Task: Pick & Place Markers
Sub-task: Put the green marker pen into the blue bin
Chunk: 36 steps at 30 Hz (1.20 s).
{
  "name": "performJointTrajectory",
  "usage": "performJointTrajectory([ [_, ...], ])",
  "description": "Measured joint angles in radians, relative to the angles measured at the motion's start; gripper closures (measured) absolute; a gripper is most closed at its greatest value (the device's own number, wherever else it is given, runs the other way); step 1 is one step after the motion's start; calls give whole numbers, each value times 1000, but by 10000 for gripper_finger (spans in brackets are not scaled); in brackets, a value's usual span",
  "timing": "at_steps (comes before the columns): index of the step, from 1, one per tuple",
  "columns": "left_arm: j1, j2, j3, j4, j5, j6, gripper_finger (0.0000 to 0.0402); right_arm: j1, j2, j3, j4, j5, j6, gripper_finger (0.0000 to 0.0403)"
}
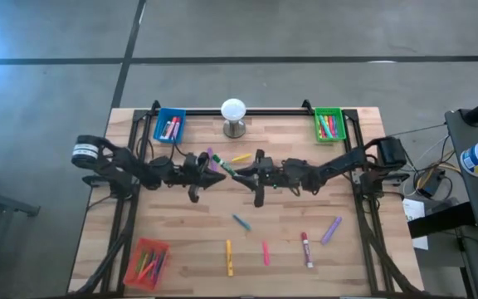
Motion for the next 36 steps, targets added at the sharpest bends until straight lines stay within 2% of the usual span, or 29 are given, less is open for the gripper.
performJointTrajectory([
  [4, 1, -23, 60, -51, 4, -19, 388, -2, -1, -2, -6, -25, -36, 332],
  [10, -1, -65, 102, -134, 6, 24, 332, -2, -27, -10, 1, -28, -59, 332],
  [15, -1, -113, 105, -151, -24, 53, 295, -2, -34, -11, 7, -49, -60, 332],
  [17, 0, -129, 106, -174, -69, 58, 288, -1, -34, -12, -4, -61, -63, 332],
  [21, -1, -153, 106, -213, -116, 88, 282, -2, -33, -13, -7, -70, -62, 332],
  [33, 1, -184, 153, -210, -64, 189, 282, 0, -32, -13, -41, -88, -59, 332],
  [36, 1, -184, 161, -219, -61, 190, 293, 0, -32, -13, -45, -88, -59, 326],
])
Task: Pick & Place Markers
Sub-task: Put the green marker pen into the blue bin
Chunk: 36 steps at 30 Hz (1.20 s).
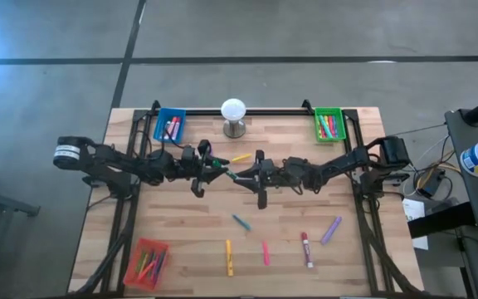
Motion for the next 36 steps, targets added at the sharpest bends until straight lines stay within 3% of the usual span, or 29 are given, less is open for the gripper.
performJointTrajectory([
  [5, 1, -3, 1, -2, 1, -1, 348, 0, 0, 0, -1, 5, 8, 301],
  [11, 35, -84, 2, -121, -16, -11, 348, -1, 0, 0, -28, 17, 11, 268],
  [14, 101, -195, 37, -375, -23, -18, 348, -2, 0, 0, -75, 18, 12, 256],
  [18, 249, -323, 194, -1009, -66, -32, 348, 3, 0, 0, -152, 8, 12, 249],
  [20, 339, -336, 313, -1350, -117, -26, 348, 0, 0, 0, -186, 11, 12, 251],
  [23, 493, -303, 468, -1705, -178, -2, 348, -2, 0, 0, -220, 13, 12, 259],
  [26, 642, -235, 574, -1883, -166, 9, 348, 2, 0, 0, -245, 10, 11, 269],
  [31, 839, -81, 678, -2024, -137, 88, 348, 8, 0, -2, -256, 13, 3, 285],
  [36, 941, 76, 726, -2112, -132, 135, 348, 23, 0, -7, -264, 4, -4, 299],
])
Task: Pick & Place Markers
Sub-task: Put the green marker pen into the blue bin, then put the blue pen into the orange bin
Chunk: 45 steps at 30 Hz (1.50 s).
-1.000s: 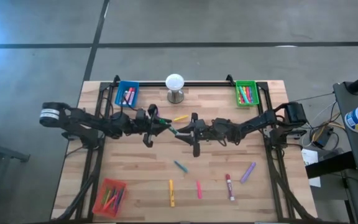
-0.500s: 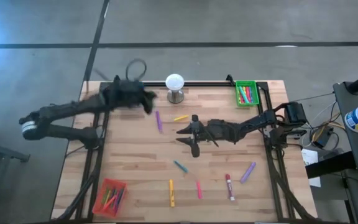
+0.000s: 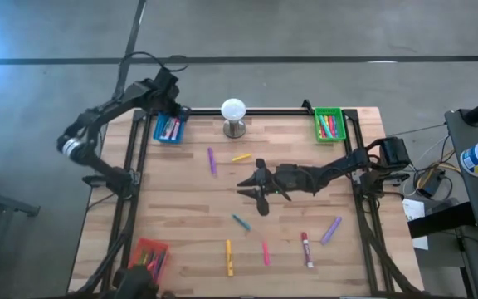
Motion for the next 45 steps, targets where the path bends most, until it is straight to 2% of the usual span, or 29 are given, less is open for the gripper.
performJointTrajectory([
  [10, 41, 184, -10, -2, -22, 8, 345, 5, 0, -2, -2, 1, -4, 327],
  [14, 41, 199, -10, -1, -33, 8, 295, 8, 0, -2, -3, 0, -4, 336],
  [17, 41, 185, -10, -3, -34, 18, 262, 8, 0, -2, -4, 1, -4, 340],
  [19, 41, 164, -10, -8, -35, 26, 253, 8, 0, -2, -5, 1, -4, 341],
  [24, 29, 69, -15, -27, -22, 36, 259, 8, 0, -2, -5, 1, 0, 342],
  [27, -23, -25, -62, 39, 17, 35, 278, 8, -1, -2, -6, 2, 0, 343],
  [31, -124, -171, -213, 257, 114, -5, 313, 6, -3, -2, -11, 9, 5, 344],
  [34, -221, -278, -371, 506, 194, -38, 339, 5, -3, -2, -23, 22, 8, 344],
  [36, -289, -339, -491, 697, 227, -65, 354, 5, -3, -2, -28, 72, 29, 344],
  [39, -389, -400, -660, 987, 237, -104, 373, 0, -3, -2, -30, 145, 99, 343],
  [45, -541, -414, -934, 1488, 227, -146, 396, -32, -3, -2, -110, 169, 175, 312],
])
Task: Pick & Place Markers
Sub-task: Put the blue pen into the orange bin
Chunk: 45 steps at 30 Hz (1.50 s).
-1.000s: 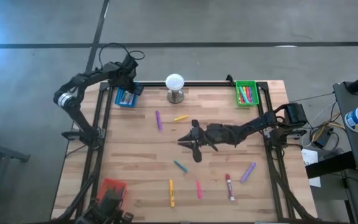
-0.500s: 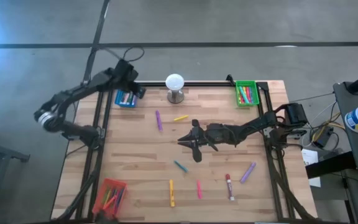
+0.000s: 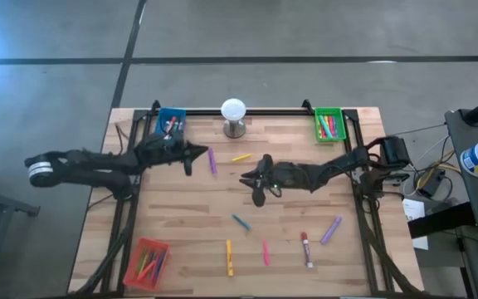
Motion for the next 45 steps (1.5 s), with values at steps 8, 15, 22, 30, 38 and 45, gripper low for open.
performJointTrajectory([
  [8, -35, 8, -109, 160, -6, 5, 401, -19, -6, 68, -352, -2, 99, 237],
  [15, -35, 10, -107, 162, -6, 55, 401, 82, 6, 177, -675, -13, 160, 185],
  [22, -35, 10, -108, 161, -5, 45, 401, 193, 70, 304, -870, 32, 308, 172],
  [30, -35, 10, -108, 146, -5, 33, 401, 282, 154, 501, -1128, 54, 374, 172],
  [38, -35, 9, -109, 134, -4, 33, 401, 296, 270, 613, -1139, 53, 384, 177],
  [45, -35, 9, -108, 133, -4, 39, 401, 301, 361, 679, -1157, 13, 408, 203],
])
